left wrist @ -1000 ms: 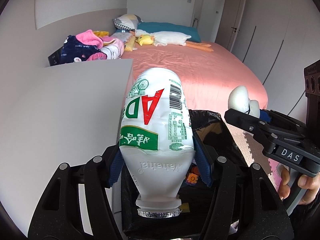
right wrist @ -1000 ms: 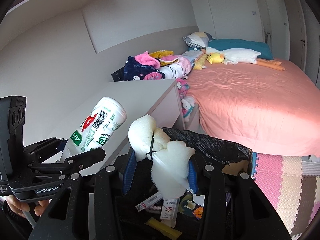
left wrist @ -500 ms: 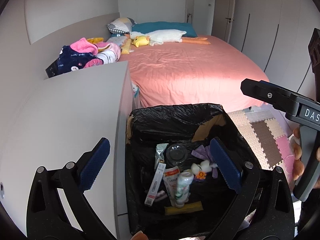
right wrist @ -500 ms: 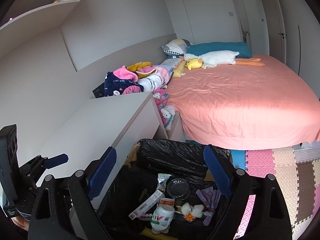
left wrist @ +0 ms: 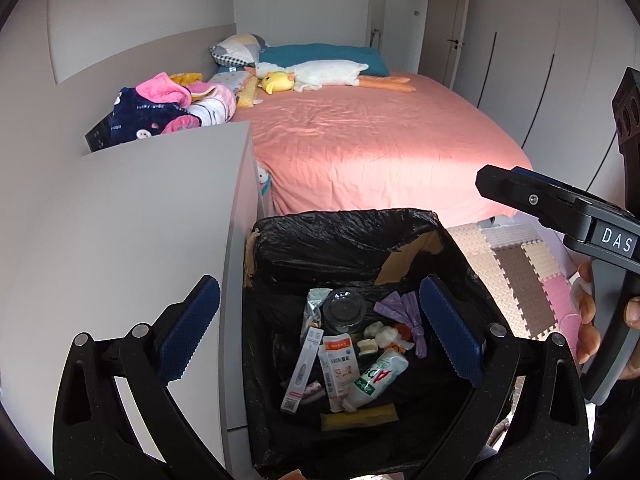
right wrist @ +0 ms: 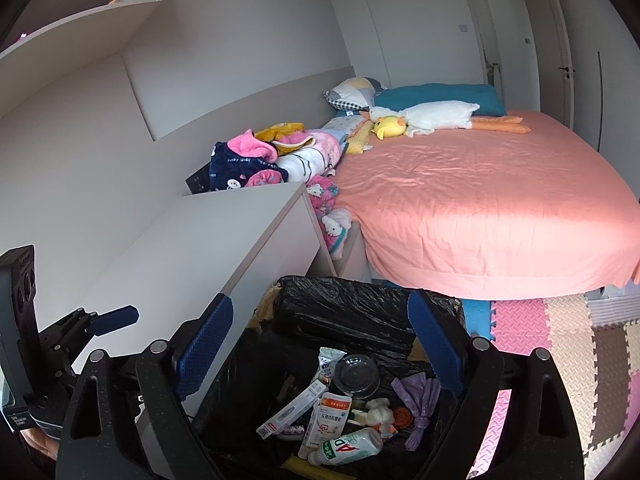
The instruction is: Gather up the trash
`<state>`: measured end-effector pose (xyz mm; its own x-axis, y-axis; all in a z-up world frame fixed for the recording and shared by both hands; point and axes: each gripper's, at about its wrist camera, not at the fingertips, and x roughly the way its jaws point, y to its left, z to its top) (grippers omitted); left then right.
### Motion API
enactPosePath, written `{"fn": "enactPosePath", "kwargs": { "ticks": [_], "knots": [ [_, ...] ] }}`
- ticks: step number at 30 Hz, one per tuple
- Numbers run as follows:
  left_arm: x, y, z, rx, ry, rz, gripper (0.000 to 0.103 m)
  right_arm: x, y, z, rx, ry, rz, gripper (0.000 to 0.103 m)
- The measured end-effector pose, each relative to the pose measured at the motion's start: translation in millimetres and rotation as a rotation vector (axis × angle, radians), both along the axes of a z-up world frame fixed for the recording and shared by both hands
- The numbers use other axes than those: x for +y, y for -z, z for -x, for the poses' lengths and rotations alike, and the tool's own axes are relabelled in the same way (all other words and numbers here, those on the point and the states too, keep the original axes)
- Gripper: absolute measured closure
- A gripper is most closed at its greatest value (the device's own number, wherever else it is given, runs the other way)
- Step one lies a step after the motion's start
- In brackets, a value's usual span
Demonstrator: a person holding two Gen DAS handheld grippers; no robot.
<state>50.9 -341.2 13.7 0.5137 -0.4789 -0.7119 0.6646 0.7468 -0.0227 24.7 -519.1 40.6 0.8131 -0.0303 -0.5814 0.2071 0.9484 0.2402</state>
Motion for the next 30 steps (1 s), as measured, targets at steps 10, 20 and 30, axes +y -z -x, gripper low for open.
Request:
{"fn": "enactPosePath", "kwargs": {
  "ticks": [10,20,30],
  "knots": [
    [3.8,2.0,-2.3,0.012,-0.015,0.016,0.006,1.6,0.7,0.3,0.003,0.001,0.011,0.014],
    [5.0,2.6,-2.8,0.013,-0.016,0.016,0.006,2.7,0.7,-0.2,0.003,0.000,0.012,0.014],
    [4.6,2.3,-3.2,0.014,-0.014,0.019,0.006,4.0,1.5,-0.4,0.005,-0.003,0.010,0.014]
  ]
}}
